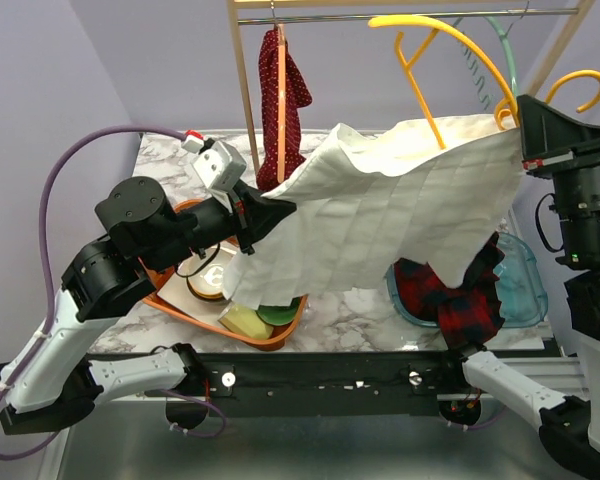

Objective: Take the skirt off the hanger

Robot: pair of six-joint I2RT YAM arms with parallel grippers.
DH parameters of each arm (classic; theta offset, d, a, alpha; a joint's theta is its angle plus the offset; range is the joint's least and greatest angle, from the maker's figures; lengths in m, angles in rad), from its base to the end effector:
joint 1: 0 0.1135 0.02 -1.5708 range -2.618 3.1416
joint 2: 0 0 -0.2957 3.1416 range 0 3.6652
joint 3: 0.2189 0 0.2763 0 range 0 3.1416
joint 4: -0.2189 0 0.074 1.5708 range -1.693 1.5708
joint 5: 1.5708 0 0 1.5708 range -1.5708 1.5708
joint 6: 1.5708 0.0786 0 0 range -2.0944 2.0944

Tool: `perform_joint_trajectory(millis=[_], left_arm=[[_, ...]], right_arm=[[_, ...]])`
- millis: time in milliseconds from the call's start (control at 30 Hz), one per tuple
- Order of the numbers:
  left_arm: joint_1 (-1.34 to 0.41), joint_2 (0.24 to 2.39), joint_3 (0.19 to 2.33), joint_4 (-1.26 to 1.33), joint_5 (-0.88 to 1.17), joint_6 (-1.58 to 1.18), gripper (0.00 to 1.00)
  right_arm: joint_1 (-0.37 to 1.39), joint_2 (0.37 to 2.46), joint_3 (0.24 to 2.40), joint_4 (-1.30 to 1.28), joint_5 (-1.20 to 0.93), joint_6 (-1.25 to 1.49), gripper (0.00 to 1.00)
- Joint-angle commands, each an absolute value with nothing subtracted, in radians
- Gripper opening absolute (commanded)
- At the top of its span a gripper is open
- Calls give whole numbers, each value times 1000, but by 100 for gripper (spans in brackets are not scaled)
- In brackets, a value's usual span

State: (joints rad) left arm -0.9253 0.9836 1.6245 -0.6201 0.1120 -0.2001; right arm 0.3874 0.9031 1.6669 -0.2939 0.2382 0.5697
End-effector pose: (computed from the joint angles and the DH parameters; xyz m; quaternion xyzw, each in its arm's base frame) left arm 0.1064 -0.1559 0.5722 0.2852 0.6390 -0.4137 0.5824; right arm 0.1221 0.0298 0.6437 0.1481 0.5080 0.3345 0.7798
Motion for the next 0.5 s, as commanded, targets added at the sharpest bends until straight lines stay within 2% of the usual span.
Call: perform_joint_trajectory(millis=[0,167,467], left_arm=[[-923,969,1628,-600,60,-207,0],[-923,1026,1635,-552,100,-233,0],[-923,1066,1603,-480,118,-279,0]], right_arm=[[376,884,1698,-209,207,606,0],[376,853,1669,-140,54,730,1],[376,854,1703,-18,-58,865,1]])
